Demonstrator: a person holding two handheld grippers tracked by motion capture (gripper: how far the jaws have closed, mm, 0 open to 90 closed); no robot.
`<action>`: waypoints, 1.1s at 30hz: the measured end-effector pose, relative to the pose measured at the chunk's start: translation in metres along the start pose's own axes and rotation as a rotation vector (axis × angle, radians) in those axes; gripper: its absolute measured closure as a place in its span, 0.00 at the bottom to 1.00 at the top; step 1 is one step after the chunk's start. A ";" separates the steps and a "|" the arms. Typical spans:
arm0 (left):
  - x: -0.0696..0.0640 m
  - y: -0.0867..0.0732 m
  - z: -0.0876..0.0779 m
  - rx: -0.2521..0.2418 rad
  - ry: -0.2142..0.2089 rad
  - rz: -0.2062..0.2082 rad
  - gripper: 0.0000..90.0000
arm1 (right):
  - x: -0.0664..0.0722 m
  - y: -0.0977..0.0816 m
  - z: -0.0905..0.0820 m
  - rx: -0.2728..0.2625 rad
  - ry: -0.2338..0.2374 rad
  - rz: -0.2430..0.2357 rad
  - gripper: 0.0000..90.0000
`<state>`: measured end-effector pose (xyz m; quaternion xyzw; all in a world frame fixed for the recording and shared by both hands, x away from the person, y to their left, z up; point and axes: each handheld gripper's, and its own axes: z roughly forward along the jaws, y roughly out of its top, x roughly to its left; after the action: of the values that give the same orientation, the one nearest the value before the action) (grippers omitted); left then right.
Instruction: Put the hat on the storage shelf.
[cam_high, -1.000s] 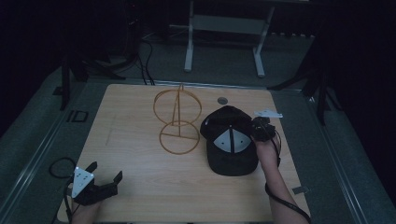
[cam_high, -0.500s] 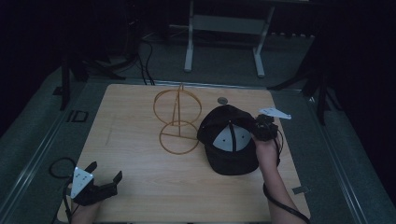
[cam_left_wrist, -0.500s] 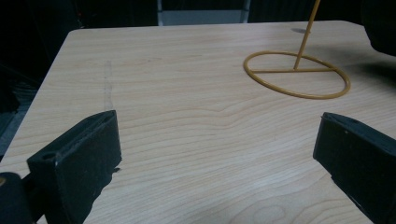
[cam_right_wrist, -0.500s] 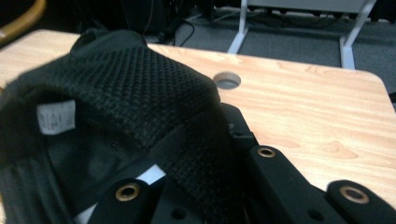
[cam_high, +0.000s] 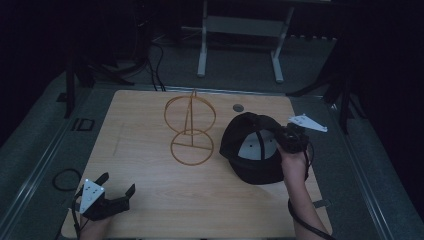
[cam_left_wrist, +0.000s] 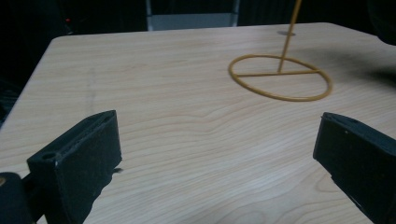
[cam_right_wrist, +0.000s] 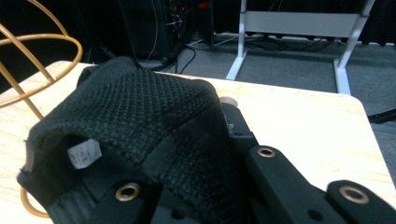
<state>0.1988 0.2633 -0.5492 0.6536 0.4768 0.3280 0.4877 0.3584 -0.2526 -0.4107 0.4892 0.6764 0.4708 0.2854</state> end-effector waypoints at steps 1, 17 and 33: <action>-0.002 0.000 0.000 -0.004 -0.008 -0.001 0.02 | 0.000 0.000 -0.003 -0.007 0.002 0.003 0.99; -0.044 0.020 0.018 0.020 -0.165 0.054 0.05 | 0.004 0.006 -0.037 -0.075 0.041 0.007 0.99; -0.084 0.046 0.051 0.057 -0.316 0.069 0.06 | 0.008 -0.001 -0.059 -0.115 0.079 0.016 0.99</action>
<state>0.2307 0.1641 -0.5183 0.7266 0.3804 0.2239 0.5265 0.3053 -0.2663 -0.3879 0.4585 0.6548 0.5302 0.2826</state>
